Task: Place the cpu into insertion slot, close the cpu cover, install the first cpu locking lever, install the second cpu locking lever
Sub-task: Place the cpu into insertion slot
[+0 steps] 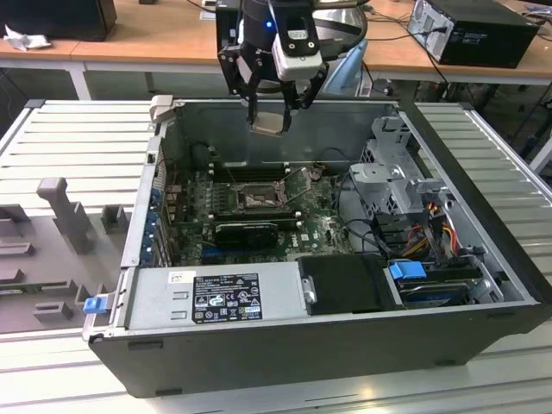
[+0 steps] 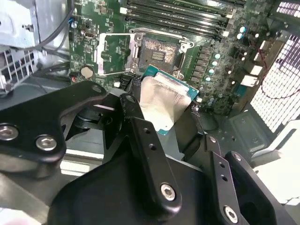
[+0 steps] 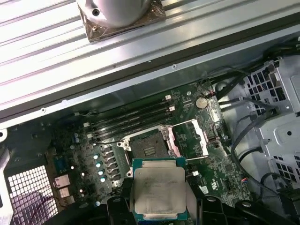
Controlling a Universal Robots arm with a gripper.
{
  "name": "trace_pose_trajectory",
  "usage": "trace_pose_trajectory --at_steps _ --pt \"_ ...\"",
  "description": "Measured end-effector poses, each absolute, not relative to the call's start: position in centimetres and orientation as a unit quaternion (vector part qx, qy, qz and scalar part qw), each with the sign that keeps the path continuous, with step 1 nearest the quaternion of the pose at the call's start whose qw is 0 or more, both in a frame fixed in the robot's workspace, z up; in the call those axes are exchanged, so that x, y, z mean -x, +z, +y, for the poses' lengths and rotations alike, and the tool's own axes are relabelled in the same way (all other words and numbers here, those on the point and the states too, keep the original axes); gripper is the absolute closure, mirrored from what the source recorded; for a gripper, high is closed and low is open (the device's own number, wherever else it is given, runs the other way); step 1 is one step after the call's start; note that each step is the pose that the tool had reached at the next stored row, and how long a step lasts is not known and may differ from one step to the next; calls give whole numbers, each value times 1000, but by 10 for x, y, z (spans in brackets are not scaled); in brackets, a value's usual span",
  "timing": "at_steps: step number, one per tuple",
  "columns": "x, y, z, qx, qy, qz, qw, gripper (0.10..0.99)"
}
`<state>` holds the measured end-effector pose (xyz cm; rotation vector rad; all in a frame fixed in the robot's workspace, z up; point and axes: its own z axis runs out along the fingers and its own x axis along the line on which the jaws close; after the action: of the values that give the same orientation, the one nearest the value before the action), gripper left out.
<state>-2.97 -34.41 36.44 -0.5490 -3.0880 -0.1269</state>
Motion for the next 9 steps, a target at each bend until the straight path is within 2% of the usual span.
trace_pose_trajectory --at_steps 9 --pt "30 364 -344 243 -37 -969 -2 557"
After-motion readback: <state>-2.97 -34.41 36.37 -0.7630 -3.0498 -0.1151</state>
